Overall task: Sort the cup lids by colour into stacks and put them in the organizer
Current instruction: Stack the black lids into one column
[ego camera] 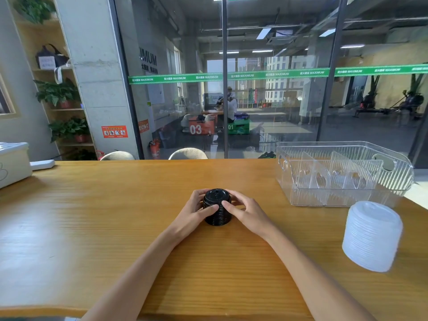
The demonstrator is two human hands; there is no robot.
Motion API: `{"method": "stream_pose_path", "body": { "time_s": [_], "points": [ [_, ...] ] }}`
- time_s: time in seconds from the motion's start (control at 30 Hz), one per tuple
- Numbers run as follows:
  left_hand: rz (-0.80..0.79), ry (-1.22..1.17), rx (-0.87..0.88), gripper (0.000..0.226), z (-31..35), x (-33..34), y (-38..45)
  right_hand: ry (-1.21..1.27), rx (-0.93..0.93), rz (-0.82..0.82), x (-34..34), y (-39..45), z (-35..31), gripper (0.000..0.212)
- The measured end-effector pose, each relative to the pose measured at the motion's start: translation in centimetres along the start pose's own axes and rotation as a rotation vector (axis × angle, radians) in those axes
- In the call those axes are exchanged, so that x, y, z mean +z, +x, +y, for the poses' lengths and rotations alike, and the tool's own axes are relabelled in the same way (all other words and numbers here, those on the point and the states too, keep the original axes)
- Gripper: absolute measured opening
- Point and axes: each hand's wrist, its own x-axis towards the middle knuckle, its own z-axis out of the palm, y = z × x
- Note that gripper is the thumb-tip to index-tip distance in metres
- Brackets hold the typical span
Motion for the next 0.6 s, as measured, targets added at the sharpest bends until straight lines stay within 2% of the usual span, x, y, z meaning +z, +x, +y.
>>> {"method": "stream_pose_path", "body": {
  "time_s": [0.27, 0.47, 0.6],
  "points": [
    [0.013, 0.188, 0.091, 0.075, -0.36, 0.26, 0.02, 0.005, -0.009, 0.016, 0.11, 0.08, -0.16, 0.057],
    [-0.010, 0.186, 0.104, 0.084, -0.45, 0.08, 0.02, 0.008, -0.005, 0.010, 0.09, 0.17, -0.08, 0.053],
    [0.002, 0.173, 0.108, 0.080, -0.69, 0.12, 0.10, 0.006, 0.024, 0.000, 0.16, 0.11, -0.15, 0.049]
  ]
}}
